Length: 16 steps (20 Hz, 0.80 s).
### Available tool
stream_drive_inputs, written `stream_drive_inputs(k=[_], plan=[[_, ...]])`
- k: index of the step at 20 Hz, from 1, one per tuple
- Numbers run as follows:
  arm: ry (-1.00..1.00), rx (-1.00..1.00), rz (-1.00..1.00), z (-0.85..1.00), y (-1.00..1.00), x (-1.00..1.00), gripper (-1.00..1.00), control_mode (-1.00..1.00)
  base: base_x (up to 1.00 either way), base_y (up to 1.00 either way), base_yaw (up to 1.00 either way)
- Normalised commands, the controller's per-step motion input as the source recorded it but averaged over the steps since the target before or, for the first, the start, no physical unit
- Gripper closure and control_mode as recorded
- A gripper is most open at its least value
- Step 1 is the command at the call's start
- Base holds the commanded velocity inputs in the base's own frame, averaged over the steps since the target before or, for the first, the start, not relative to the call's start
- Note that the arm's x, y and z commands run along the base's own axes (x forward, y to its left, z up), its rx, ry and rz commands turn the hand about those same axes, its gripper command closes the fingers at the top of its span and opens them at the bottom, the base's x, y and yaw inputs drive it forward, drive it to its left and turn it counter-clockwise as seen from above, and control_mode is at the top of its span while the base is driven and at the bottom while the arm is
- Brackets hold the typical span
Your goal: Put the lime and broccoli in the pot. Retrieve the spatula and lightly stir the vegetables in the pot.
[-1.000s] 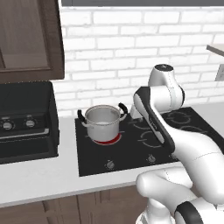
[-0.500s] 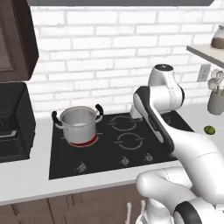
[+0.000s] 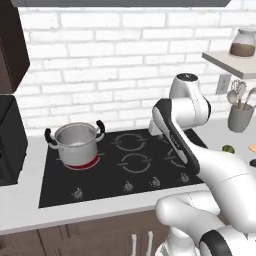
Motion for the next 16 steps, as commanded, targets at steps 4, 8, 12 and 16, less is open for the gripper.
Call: stream_drive_inputs(k=[4,8,12,16], plan=[[0.0,0.0,0.0,0.0,0.0,0.0,-1.0,1.0,0.14,-0.39,0.0],[0.0,0.0,0.0,0.0,0.0,0.0,-1.0,1.0,0.22,-0.22,0.0],[0.0,0.0,0.0,0.0,0.0,0.0,-1.0,1.0,0.04,-0.04,0.0],[0.02,0.0,0.0,-0.06,-0.04,0.0,-1.0,-1.0,0.0,-0.01,0.0]])
